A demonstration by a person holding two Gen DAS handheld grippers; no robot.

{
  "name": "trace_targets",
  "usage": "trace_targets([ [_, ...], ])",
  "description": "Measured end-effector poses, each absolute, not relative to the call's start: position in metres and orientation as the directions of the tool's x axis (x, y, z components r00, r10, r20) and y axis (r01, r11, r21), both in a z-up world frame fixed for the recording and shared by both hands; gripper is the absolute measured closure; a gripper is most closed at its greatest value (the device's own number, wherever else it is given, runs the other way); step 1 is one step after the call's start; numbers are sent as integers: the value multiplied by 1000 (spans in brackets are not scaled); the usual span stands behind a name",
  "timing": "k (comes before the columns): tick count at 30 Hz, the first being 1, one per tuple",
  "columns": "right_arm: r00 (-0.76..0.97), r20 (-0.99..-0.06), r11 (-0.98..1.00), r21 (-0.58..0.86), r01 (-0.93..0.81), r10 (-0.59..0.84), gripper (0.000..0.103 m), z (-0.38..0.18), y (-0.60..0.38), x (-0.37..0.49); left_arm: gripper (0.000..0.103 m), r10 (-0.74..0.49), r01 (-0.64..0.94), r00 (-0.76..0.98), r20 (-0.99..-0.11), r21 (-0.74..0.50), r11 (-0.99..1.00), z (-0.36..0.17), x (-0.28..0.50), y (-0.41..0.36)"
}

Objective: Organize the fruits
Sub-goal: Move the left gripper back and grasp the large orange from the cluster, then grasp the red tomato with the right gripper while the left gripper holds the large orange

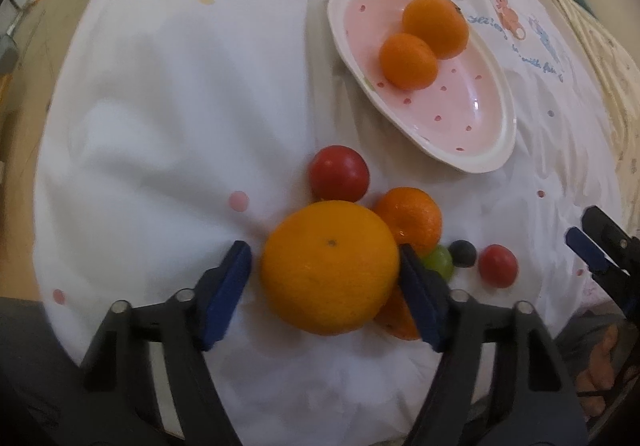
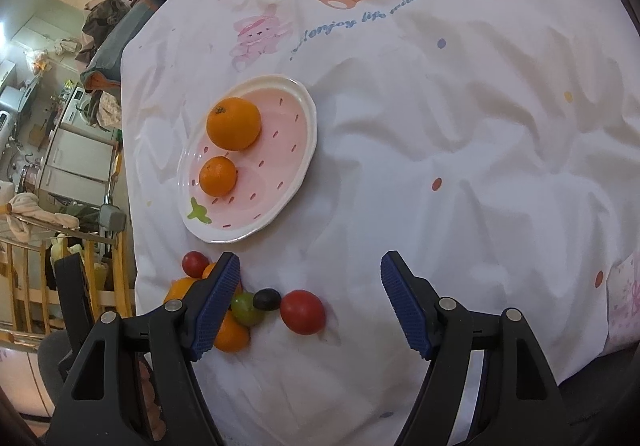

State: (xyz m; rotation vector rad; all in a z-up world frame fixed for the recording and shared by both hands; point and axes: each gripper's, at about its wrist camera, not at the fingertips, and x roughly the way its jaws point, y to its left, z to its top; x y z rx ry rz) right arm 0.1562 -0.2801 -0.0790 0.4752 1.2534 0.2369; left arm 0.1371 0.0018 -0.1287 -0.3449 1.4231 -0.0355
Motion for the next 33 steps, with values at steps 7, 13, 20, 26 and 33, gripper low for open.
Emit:
trace_targets([
  [7,291,-861,890,451,64,416,27,-81,-271,159,45,-212,-139,154,-965,-234,962,-120,135,-3],
  [13,277,-871,897,438,62,406,27,-85,-271,157,46,-186,-113,227,-956,-216,970,-95,133,-1],
  [20,164,-909,923,379,-61,384,36,-103,-240,153,46,-138,-117,308,-941,-182,976,-76,136,3],
  [26,151,-949,950,247,-190,277,46,-111,-212,145,46,-119,-104,323,-939,-160,982,-72,135,2],
  [33,143,-974,952,134,-274,178,56,-124,-197,142,46,-133,-106,318,-939,-175,979,-72,136,2],
])
